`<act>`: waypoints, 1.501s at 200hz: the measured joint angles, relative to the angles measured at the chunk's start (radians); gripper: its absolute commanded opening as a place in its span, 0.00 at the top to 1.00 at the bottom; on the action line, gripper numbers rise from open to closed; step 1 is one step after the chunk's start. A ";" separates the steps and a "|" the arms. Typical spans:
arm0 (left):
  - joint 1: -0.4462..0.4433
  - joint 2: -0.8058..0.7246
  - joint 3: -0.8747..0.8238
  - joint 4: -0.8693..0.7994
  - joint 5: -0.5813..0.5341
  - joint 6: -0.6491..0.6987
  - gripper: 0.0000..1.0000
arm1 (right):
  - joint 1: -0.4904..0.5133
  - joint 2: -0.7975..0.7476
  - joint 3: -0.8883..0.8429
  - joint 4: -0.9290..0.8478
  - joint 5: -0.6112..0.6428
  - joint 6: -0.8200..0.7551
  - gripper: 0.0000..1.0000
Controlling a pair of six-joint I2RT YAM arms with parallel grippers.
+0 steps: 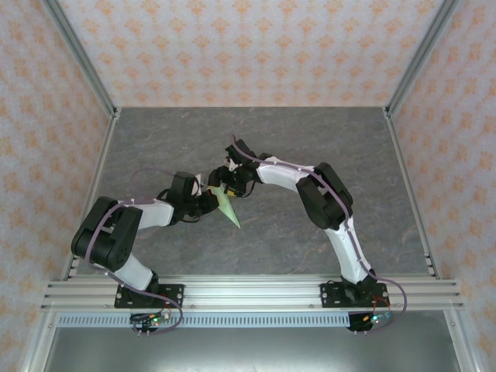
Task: Fold a paper plane with a square sheet of paper (fold left side to right side)
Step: Fold the wing for the fifth time at the center of the table.
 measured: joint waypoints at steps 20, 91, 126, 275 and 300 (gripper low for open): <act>0.000 -0.014 -0.001 -0.014 0.000 0.000 1.00 | 0.002 0.004 0.011 -0.017 0.006 -0.010 0.31; 0.000 0.008 -0.002 -0.013 0.000 0.000 1.00 | 0.006 0.006 0.018 -0.025 0.013 -0.018 0.31; 0.002 0.037 -0.002 0.021 0.016 0.000 1.00 | 0.006 0.006 0.018 -0.024 0.013 -0.017 0.31; 0.006 0.069 0.025 0.033 0.035 0.000 1.00 | -0.025 -0.373 -0.236 -0.035 0.089 -0.124 0.77; 0.006 0.075 0.040 0.021 0.034 0.000 1.00 | -0.015 -0.380 -0.322 -0.032 0.047 -0.141 0.81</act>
